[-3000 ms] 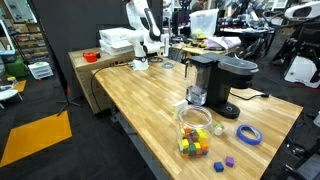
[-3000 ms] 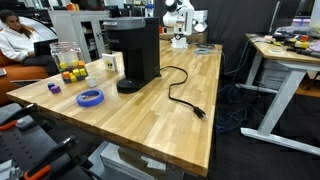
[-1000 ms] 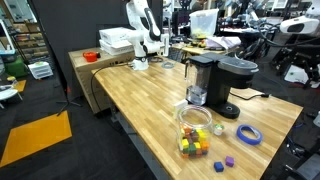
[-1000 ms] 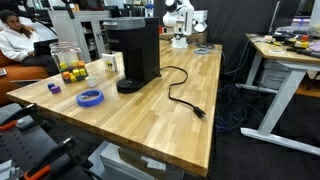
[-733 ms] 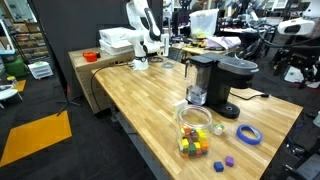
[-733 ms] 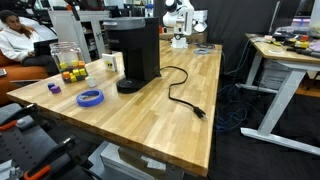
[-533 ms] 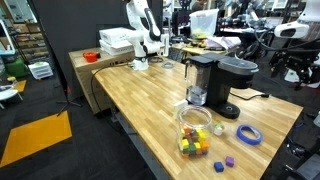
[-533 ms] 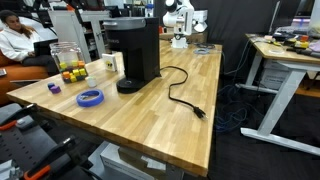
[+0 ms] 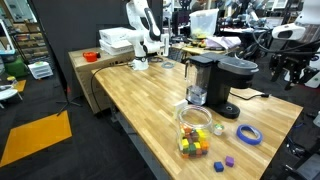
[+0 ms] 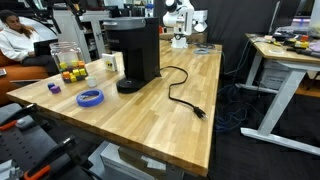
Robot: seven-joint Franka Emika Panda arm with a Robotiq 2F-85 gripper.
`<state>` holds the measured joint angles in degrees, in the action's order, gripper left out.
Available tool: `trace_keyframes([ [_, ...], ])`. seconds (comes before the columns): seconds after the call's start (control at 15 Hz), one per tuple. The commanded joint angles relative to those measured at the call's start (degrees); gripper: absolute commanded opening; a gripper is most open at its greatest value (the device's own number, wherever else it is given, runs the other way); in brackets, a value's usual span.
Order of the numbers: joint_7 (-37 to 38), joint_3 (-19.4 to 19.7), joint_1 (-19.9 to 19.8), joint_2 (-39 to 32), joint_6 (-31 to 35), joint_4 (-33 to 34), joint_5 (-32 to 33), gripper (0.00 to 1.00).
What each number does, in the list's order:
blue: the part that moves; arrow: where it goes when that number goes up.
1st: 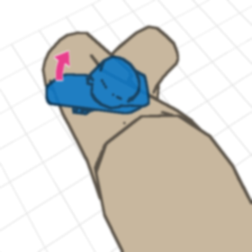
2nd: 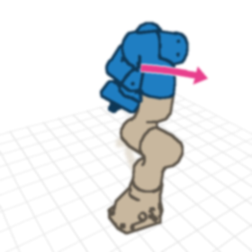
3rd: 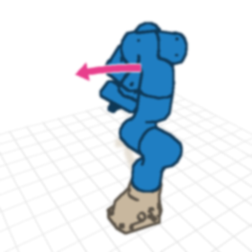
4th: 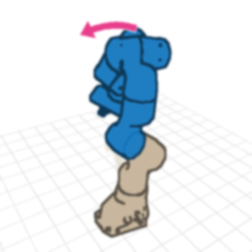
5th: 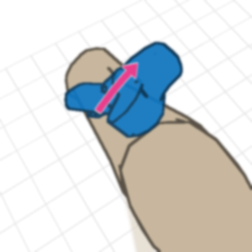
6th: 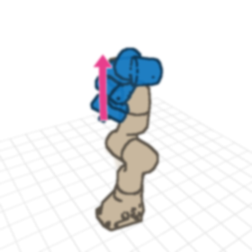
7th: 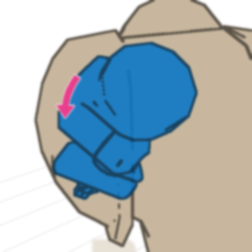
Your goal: Open the lid of the coffee maker
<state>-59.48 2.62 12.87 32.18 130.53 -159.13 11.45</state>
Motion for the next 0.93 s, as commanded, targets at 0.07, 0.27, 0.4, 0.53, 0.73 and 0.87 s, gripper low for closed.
trace_keyframes([
  [0.07,-0.13,-1.37,-1.09,-0.81,2.00,0.06,2.65,0.23],
  [0.27,-0.12,-1.41,-1.37,-1.19,2.91,0.06,4.10,0.02],
  [0.4,-0.68,-1.31,-1.15,-1.14,3.29,0.06,4.62,0.00],
  [0.53,-1.03,-1.34,-1.12,-0.99,4.29,0.06,5.61,0.00],
  [0.73,-0.62,-1.99,-1.25,-1.40,6.00,0.07,7.25,0.00],
  [0.87,0.00,-2.87,-1.87,-1.66,7.18,0.07,9.57,0.00],
])
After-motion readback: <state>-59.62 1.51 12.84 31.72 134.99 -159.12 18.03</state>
